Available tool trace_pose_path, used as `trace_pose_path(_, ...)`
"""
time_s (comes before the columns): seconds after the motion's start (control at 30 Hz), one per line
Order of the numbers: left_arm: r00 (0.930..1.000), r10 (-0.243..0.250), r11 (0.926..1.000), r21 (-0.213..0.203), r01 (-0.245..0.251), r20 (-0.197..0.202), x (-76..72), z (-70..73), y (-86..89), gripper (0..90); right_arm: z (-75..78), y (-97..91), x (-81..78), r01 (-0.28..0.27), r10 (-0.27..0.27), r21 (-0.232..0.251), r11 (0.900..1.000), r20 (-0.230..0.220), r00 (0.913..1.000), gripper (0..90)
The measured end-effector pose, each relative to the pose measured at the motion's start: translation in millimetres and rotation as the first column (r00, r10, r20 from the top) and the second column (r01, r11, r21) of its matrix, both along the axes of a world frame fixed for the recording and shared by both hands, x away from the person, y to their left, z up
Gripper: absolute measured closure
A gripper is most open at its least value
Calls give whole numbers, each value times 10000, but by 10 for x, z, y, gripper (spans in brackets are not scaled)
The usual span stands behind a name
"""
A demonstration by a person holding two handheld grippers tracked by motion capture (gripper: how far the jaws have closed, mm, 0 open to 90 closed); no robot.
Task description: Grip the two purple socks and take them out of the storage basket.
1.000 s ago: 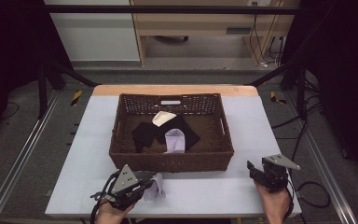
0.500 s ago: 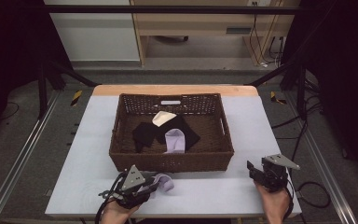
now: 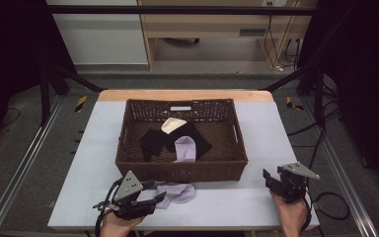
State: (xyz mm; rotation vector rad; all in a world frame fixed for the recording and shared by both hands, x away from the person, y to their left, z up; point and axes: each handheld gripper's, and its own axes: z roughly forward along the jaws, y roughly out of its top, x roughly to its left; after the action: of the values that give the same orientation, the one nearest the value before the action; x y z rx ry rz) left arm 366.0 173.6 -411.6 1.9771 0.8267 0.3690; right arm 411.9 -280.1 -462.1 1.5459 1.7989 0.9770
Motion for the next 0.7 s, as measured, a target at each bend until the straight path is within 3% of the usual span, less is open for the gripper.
trace_pose_path(0.4, 9970, 224, 9989, -419, -193, 739, 51, 351, 45, 427, 24, -11, 11, 31, -28, 146, 9999, -192, 9998, 574)
trace_pose_path(0.57, 9942, 412, 9958, -857, -326, 996, 202, 558, 26, 427, 40, -1, 12, 7, -7, 60, 10000, -128, 9999, 589)
trace_pose_path(0.7, 9903, 579, 9960, -743, -487, 1267, 354, 717, -44, 427, 50, 13, 16, -42, 42, -77, 10000, -49, 10000, 592)
